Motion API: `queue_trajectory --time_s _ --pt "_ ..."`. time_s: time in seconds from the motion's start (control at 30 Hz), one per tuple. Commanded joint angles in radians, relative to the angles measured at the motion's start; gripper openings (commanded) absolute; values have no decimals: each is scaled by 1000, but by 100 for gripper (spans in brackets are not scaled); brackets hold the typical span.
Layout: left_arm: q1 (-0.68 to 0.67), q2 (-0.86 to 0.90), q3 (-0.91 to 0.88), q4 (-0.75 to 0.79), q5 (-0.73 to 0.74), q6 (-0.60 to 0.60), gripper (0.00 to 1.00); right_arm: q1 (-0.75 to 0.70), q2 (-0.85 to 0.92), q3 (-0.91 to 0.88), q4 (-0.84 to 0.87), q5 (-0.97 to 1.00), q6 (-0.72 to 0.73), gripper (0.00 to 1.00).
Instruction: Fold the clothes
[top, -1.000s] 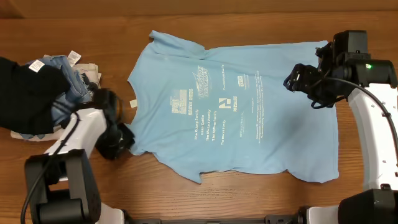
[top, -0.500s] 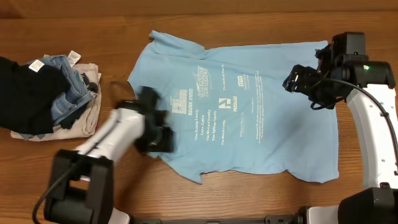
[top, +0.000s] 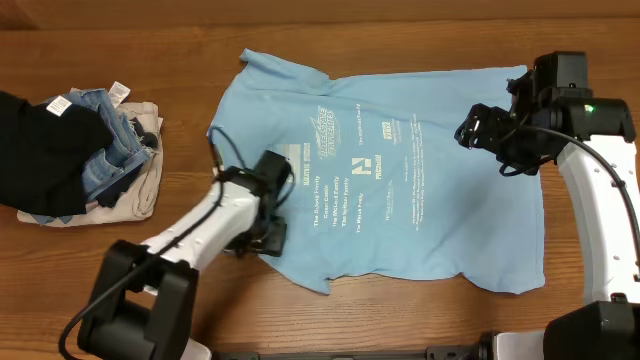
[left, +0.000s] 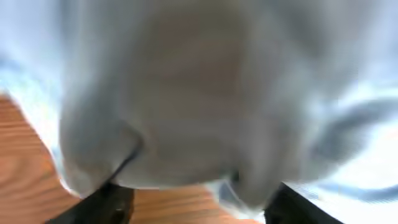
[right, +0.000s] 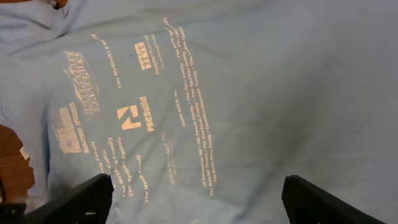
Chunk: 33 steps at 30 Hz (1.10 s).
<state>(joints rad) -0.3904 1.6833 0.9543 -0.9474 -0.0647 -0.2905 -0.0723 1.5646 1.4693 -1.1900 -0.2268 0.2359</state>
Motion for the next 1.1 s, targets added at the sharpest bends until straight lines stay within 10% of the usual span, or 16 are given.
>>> queue_trajectory --time_s 0.0,0.33,0.87,1.07 --pt "111 -21 -4 0 -34 -1 70 -3 3 -3 4 10 7 91" --pt "218 -84 8 -57 141 178 66 -3 3 -3 6 10 7 91" --pt "-391 -63 6 47 173 197 73 -3 3 -3 5 25 7 91" --pt "-397 24 6 35 172 182 45 -3 3 -3 6 25 7 91"
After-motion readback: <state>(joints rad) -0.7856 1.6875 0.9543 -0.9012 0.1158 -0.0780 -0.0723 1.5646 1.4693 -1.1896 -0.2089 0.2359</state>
